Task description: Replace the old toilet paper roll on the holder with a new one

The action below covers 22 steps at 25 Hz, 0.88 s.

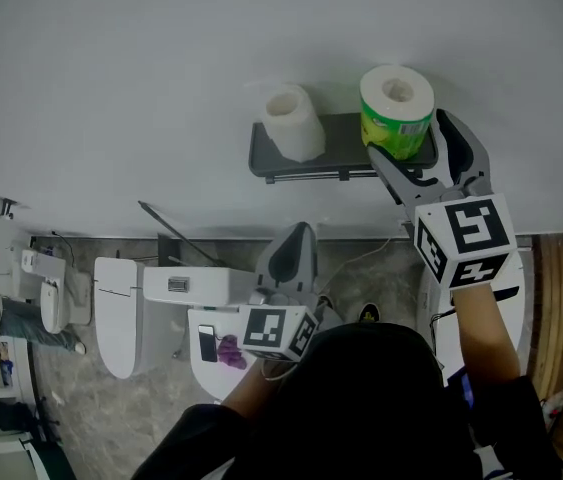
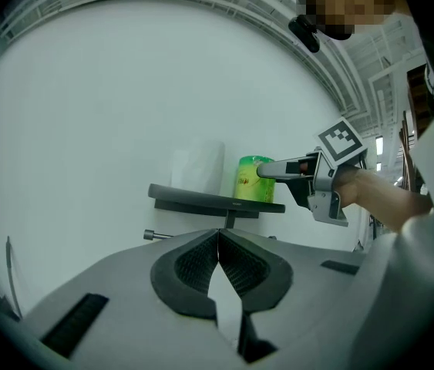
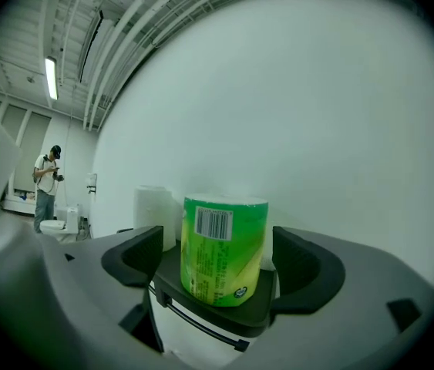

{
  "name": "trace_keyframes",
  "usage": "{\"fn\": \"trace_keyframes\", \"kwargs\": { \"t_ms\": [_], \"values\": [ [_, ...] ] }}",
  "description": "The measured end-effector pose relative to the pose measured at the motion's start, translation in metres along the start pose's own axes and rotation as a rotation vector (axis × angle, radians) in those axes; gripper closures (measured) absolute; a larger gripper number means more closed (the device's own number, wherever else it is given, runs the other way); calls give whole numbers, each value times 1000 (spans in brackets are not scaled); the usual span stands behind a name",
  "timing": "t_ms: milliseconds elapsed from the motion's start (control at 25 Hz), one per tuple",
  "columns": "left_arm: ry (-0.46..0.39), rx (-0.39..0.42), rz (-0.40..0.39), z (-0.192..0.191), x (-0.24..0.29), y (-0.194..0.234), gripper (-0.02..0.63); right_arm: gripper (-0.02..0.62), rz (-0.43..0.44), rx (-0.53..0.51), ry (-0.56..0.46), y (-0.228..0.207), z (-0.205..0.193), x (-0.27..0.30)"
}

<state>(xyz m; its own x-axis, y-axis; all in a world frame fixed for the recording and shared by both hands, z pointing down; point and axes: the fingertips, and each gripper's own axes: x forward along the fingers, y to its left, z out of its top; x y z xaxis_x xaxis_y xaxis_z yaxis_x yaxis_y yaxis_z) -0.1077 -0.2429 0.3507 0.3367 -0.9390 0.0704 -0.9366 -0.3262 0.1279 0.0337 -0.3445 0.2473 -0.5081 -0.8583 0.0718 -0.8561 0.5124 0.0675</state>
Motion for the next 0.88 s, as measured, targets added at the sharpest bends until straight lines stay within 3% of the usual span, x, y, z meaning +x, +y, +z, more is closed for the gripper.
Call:
{"fn": "trace_keyframes", "kwargs": {
  "t_ms": [440,880],
  "values": [
    [-18,-7,37,3,2,21,583,176,24,11,74,-9,-2,32],
    [-12,-35,17,-1,15,18,583,176,97,9,114,-9,-6,40]
  ]
}}
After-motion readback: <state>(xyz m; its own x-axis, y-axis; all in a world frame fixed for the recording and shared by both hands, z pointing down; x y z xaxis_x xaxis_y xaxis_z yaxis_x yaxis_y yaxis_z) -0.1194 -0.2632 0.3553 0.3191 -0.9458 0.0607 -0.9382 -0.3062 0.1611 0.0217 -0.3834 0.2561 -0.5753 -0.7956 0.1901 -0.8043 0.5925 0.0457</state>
